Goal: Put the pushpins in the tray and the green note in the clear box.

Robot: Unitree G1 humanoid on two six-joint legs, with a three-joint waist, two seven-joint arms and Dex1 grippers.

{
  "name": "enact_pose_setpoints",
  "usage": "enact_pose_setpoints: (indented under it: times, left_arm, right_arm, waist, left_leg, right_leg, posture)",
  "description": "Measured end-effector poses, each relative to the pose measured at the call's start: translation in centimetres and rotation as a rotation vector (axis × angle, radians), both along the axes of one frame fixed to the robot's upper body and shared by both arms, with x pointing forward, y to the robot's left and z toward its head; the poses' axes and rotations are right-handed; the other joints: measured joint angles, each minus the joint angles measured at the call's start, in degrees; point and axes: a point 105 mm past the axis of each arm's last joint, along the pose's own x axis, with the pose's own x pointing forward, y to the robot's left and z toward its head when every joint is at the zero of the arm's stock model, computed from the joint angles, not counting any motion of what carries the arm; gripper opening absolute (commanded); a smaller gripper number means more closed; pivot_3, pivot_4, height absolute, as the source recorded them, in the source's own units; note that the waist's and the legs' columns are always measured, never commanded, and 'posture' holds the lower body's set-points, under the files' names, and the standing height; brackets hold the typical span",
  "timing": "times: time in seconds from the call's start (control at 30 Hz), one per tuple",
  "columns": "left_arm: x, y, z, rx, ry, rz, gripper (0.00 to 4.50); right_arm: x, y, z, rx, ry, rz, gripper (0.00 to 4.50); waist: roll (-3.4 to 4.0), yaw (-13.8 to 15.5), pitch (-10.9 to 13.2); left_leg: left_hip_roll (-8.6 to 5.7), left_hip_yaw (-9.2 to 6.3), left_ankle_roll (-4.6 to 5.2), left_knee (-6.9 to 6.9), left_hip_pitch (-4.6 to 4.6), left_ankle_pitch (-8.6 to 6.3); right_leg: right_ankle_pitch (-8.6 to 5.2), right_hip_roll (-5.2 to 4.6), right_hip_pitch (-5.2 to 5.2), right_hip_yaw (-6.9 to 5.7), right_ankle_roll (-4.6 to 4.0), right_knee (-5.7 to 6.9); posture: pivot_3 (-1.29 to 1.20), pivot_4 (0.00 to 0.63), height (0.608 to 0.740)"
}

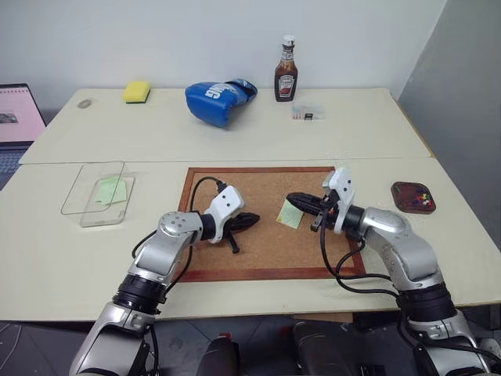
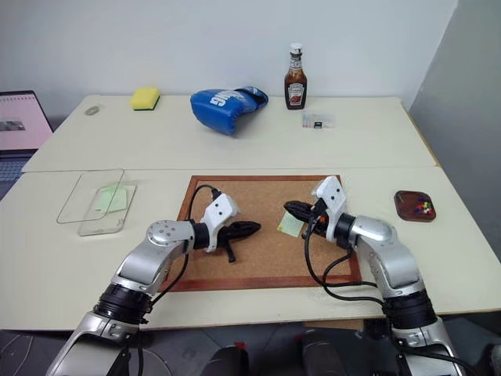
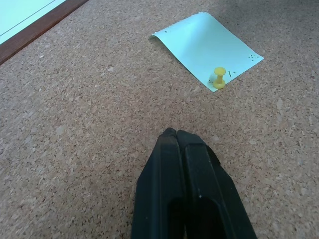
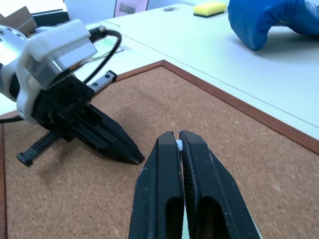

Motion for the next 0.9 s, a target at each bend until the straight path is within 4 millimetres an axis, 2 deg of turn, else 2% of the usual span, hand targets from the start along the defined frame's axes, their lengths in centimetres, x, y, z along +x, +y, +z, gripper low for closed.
enact_pose_setpoints:
  times: [0.13,0.27,0.37,0.47,0.5,0.53,0.57,0.63,0.73,0.9]
  left_arm:
    - [0.1,0.0,0.0,0.0,0.001,0.001,0.0]
    - [0.1,0.0,0.0,-0.001,0.001,0.0,0.0]
    - [0.0,-0.1,0.0,-0.002,0.001,-0.001,0.0]
    - [0.0,-0.2,-0.1,-0.006,0.003,-0.001,0.0]
    - [0.0,-0.3,-0.1,-0.01,0.005,-0.002,0.0]
    - [-0.1,-0.3,-0.1,-0.01,0.006,-0.003,0.0]
    - [-0.1,-0.2,-0.2,-0.009,0.007,-0.003,0.0]
    - [-0.1,-0.2,-0.2,-0.007,0.008,-0.002,0.0]
    - [0.1,0.0,-0.2,-0.006,0.01,0.005,0.0]
    - [0.2,-0.1,-0.2,-0.007,0.016,0.003,0.0]
  right_arm:
    - [0.4,-0.9,0.0,-0.004,0.009,-0.047,0.02]
    - [1.9,-4.9,1.3,-0.004,-0.031,-0.239,0.02]
    - [3.4,-9.4,1.9,0.033,-0.031,-0.479,0.02]
    - [4.4,-14.7,1.1,0.021,-0.004,-0.743,0.02]
    - [4.5,-17.4,0.6,-0.001,0.011,-0.86,0.02]
    - [4.4,-18.8,0.4,-0.014,0.019,-0.919,0.02]
    - [4.2,-21.0,0.2,-0.022,0.028,-1.009,0.02]
    - [4.0,-23.3,-0.1,-0.024,0.053,-1.095,0.02]
    - [4.1,-24.7,-1.4,-0.033,0.099,-1.139,0.02]
    - [4.9,-24.7,-2.0,-0.007,0.126,-1.14,0.02]
  waist:
    - [0.0,0.03,0.0]
    - [0.0,0.06,0.0]
    - [0.0,0.11,0.0]
    - [0.0,0.13,0.0]
    - [0.0,0.21,0.0]
    - [0.0,0.21,0.0]
    - [0.0,0.16,0.0]
    - [0.01,0.12,0.0]
    - [0.01,-0.01,0.0]
    - [0.01,-0.13,0.0]
  left_leg:
    - [0.0,0.01,0.0,0.01,0.01,0.0]
    - [0.0,0.02,0.0,0.01,0.01,0.0]
    - [0.0,0.02,0.0,0.01,0.0,0.0]
    - [-0.02,0.05,0.0,0.01,0.0,0.0]
    - [-0.04,0.07,0.0,0.01,-0.02,0.0]
    - [-0.04,0.08,0.0,0.01,-0.02,0.0]
    - [-0.04,0.09,0.01,-0.01,-0.01,0.0]
    - [-0.04,0.1,0.01,-0.02,0.03,0.0]
    - [-0.04,0.12,0.01,0.02,0.09,0.0]
    - [-0.05,0.18,0.02,0.05,0.09,0.01]
  right_leg:
    - [0.0,0.0,0.0,0.01,0.0,0.01]
    - [0.0,0.0,0.0,0.02,0.0,0.0]
    - [0.0,0.0,0.0,0.01,0.0,0.01]
    - [0.0,-0.02,0.0,0.05,0.0,0.0]
    - [0.0,-0.03,0.0,0.07,0.0,-0.01]
    - [0.0,-0.03,0.0,0.08,0.0,-0.02]
    - [0.0,-0.03,-0.01,0.09,0.0,-0.02]
    - [0.0,-0.03,0.0,0.1,0.0,-0.01]
    - [0.01,-0.01,0.04,0.14,0.01,0.01]
    - [0.02,-0.02,0.06,0.2,0.03,0.0]
  posture:
    - [0.0,0.15,0.74]
    - [0.0,0.15,0.74]
    - [0.0,0.15,0.74]
    - [0.0,0.15,0.74]
    - [0.0,0.15,0.74]
    - [0.0,0.15,0.74]
    - [0.0,0.15,0.74]
    - [0.0,0.15,0.74]
    - [0.0,0.15,0.74]
    - [0.0,0.15,0.74]
